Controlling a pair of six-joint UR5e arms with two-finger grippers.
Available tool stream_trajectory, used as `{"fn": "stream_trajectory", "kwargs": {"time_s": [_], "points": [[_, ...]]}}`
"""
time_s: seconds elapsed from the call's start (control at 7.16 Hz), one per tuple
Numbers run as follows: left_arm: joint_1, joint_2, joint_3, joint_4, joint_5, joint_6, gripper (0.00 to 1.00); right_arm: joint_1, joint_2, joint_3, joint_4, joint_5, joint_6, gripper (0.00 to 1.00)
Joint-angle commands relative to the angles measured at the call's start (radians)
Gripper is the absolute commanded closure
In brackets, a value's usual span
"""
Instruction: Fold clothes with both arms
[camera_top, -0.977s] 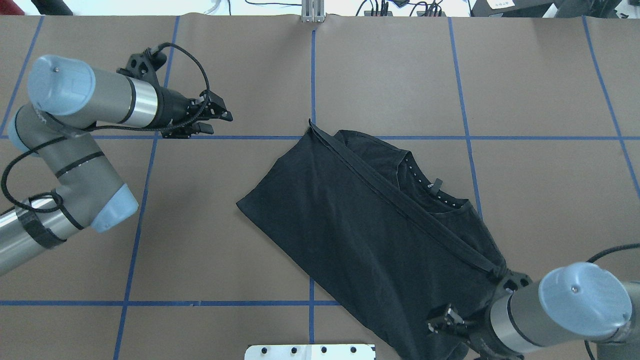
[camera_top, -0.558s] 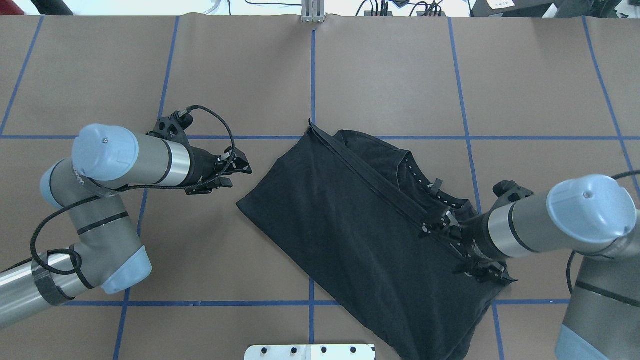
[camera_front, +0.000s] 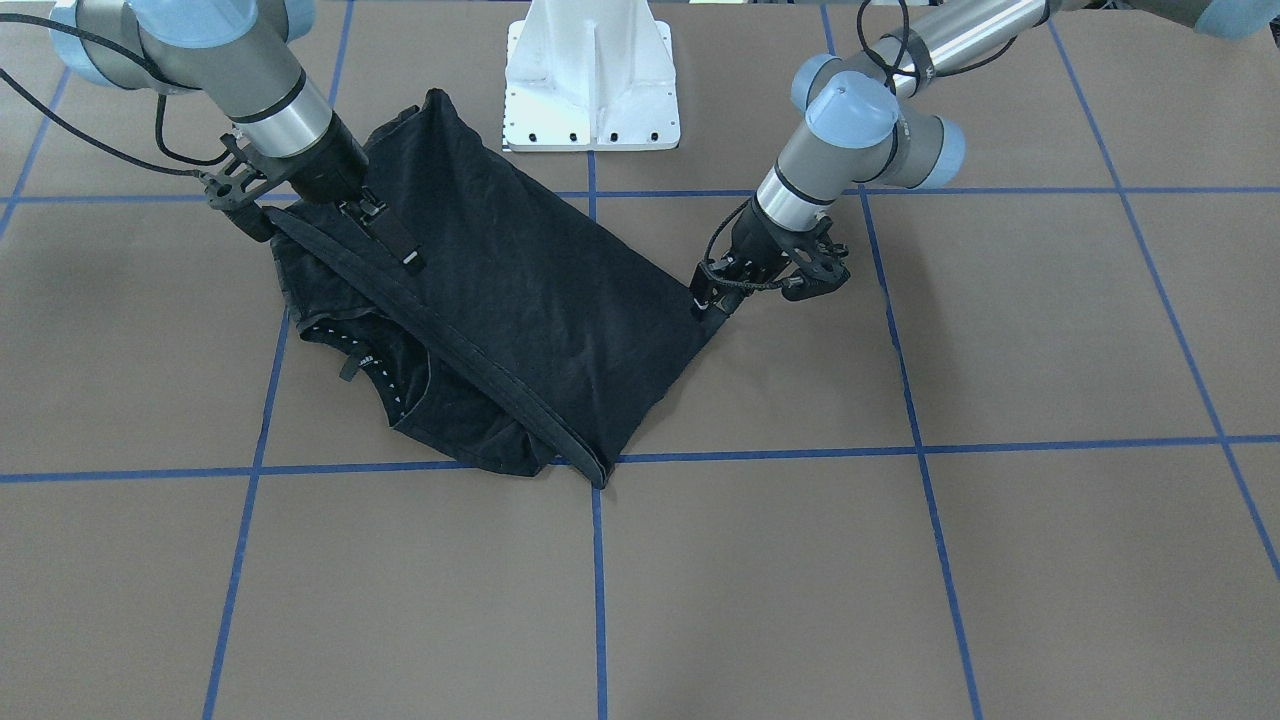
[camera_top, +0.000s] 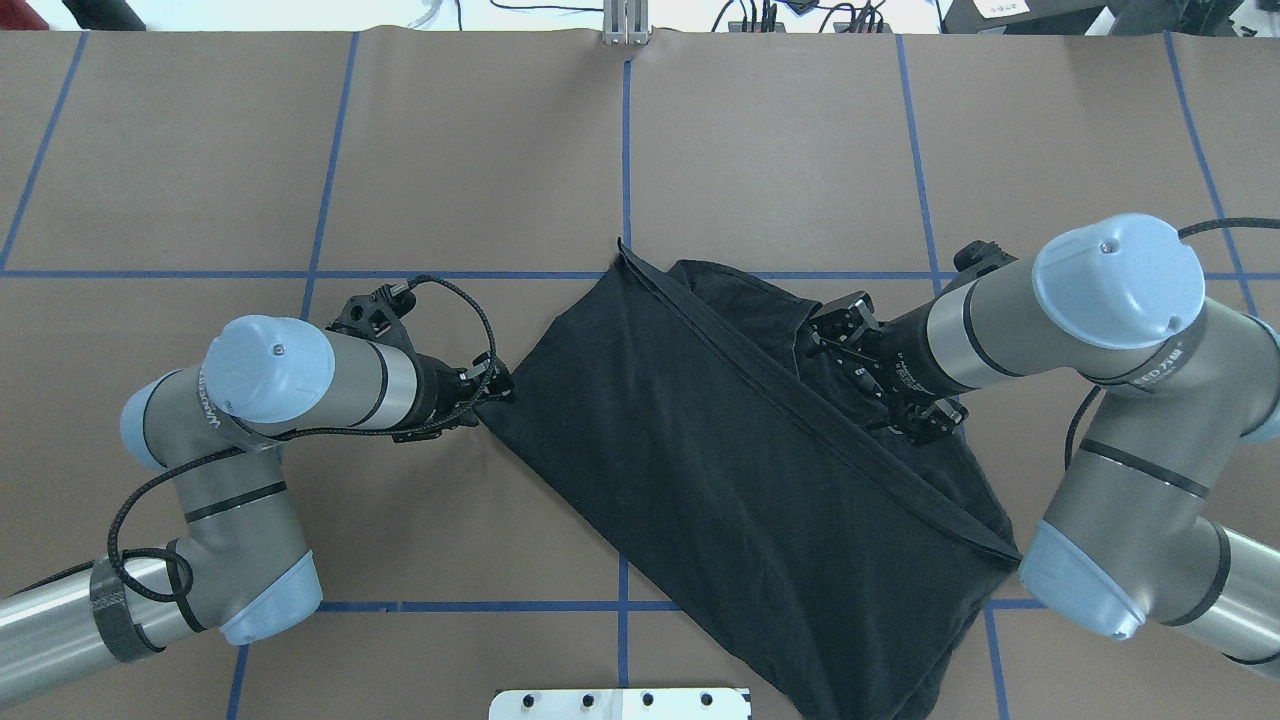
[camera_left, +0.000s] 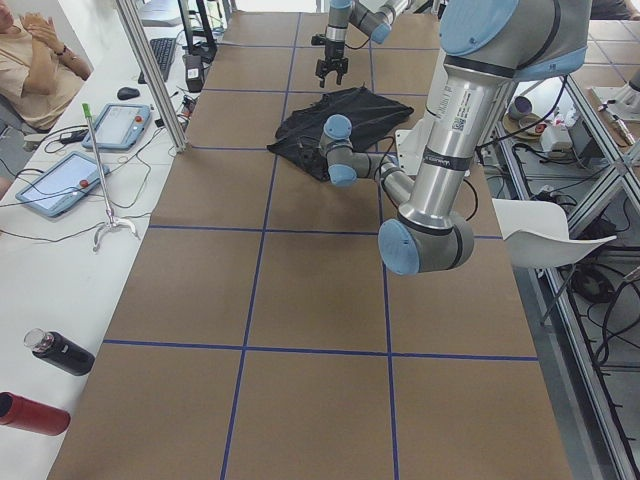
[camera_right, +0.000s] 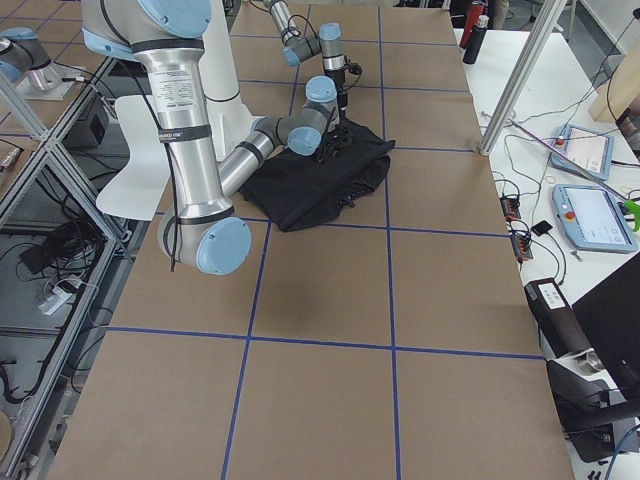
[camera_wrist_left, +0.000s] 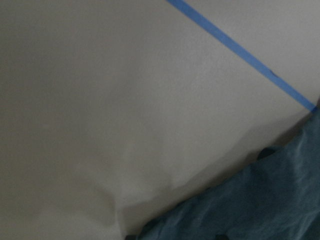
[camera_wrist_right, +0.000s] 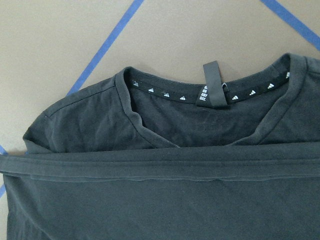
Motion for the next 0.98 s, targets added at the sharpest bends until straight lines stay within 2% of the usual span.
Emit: {"fn": "stream_trajectory", "kwargs": {"time_s": [0.0, 0.14, 0.28, 0.42, 0.7, 0.84], "points": [[0.004, 0.008, 0.002, 0.001, 0.004, -0.001, 0.47, 0.003, 0.018, -0.002, -0.024, 0.001, -0.002, 0.00], [0.004, 0.011, 0.004, 0.001, 0.004, -0.001, 0.67, 0.003, 0.018, -0.002, -0.024, 0.001, -0.002, 0.00], [0.004, 0.011, 0.004, 0.001, 0.004, 0.001, 0.82, 0.003, 0.021, 0.002, -0.024, 0.001, -0.002, 0.00], [0.003, 0.011, 0.001, 0.001, 0.004, 0.001, 1.00, 0.003, 0.021, 0.001, -0.024, 0.001, -0.002, 0.00], [-0.014, 0.007, -0.001, 0.001, 0.004, 0.013, 1.00, 0.006, 0.020, 0.001, -0.024, 0.001, -0.002, 0.00], [-0.072, -0.019, 0.033, -0.002, 0.003, 0.075, 1.00, 0.012, 0.020, 0.001, -0.024, 0.001, -0.002, 0.00]]}}
